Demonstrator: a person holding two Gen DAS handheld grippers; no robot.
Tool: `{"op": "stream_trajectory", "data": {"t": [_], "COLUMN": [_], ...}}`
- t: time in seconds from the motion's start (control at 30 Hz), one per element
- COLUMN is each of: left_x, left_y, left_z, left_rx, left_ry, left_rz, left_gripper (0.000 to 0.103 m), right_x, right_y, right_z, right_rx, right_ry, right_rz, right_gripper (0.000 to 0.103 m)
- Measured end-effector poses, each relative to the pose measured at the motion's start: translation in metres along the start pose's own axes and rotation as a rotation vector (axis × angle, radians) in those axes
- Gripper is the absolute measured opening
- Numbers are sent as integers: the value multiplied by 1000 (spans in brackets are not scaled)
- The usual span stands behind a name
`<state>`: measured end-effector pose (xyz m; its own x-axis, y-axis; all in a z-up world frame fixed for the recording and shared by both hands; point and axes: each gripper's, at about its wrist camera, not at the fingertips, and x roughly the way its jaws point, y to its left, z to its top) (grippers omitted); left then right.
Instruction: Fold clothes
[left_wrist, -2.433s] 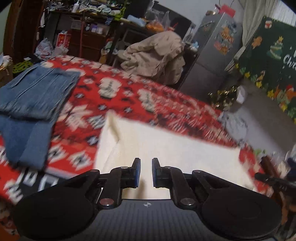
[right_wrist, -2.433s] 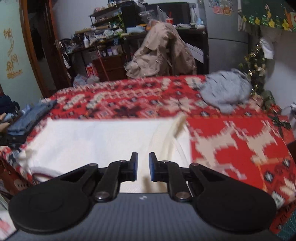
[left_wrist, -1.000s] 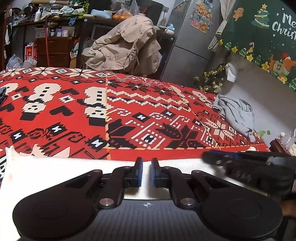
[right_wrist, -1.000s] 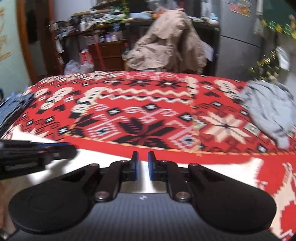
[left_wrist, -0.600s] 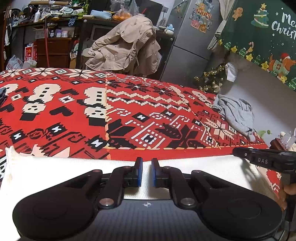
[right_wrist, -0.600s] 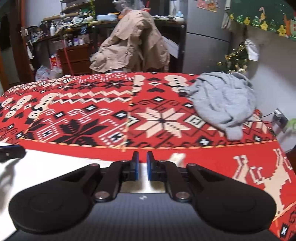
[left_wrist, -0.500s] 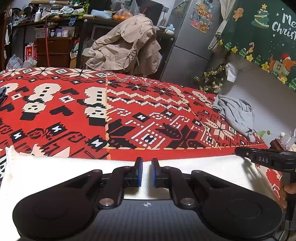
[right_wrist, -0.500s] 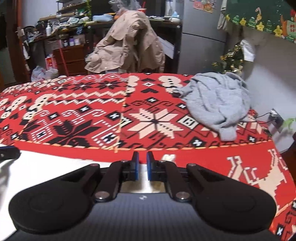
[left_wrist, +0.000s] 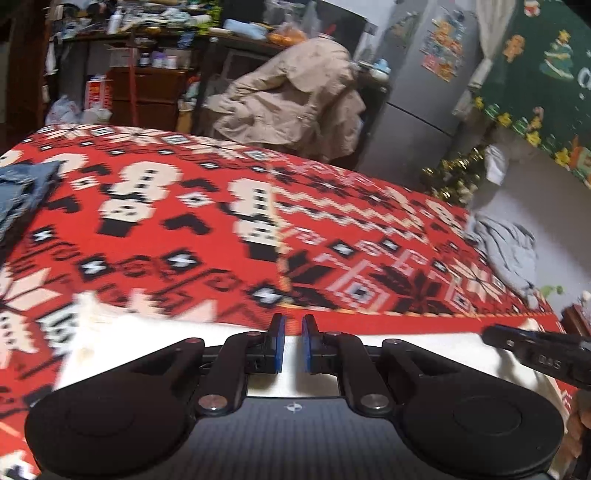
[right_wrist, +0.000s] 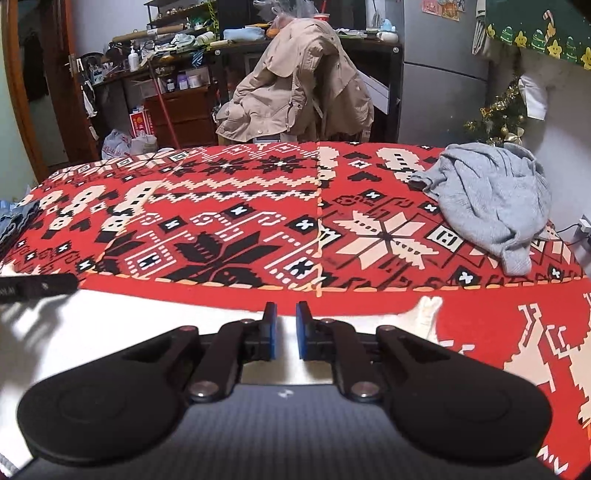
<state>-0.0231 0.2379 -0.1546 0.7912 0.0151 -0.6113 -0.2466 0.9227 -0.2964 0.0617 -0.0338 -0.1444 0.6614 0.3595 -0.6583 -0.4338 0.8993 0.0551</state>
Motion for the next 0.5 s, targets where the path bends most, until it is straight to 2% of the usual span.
{"op": "stream_trajectory", "data": {"t": [0.17,0.23,0.37,0.5], "left_x": [-9,-11,-14,-17], "left_y": [27,34,41,51], "left_z": [5,6,6,8], "left_rx": [10,24,65,56], "left_ry": [-7,-11,-22,-23], "left_rz": [34,37,91,109], "left_gripper": [8,3,4,6], "right_x": [1,1,0,-1], "right_y": [-2,-2,-1,-1], "right_z": [0,-1,-1,0], "right_rx": [0,-5,-9,-9], "right_ry": [1,0,1,3], "right_rz": [-7,-11,-14,-17], "right_gripper": [11,11,11,11]}}
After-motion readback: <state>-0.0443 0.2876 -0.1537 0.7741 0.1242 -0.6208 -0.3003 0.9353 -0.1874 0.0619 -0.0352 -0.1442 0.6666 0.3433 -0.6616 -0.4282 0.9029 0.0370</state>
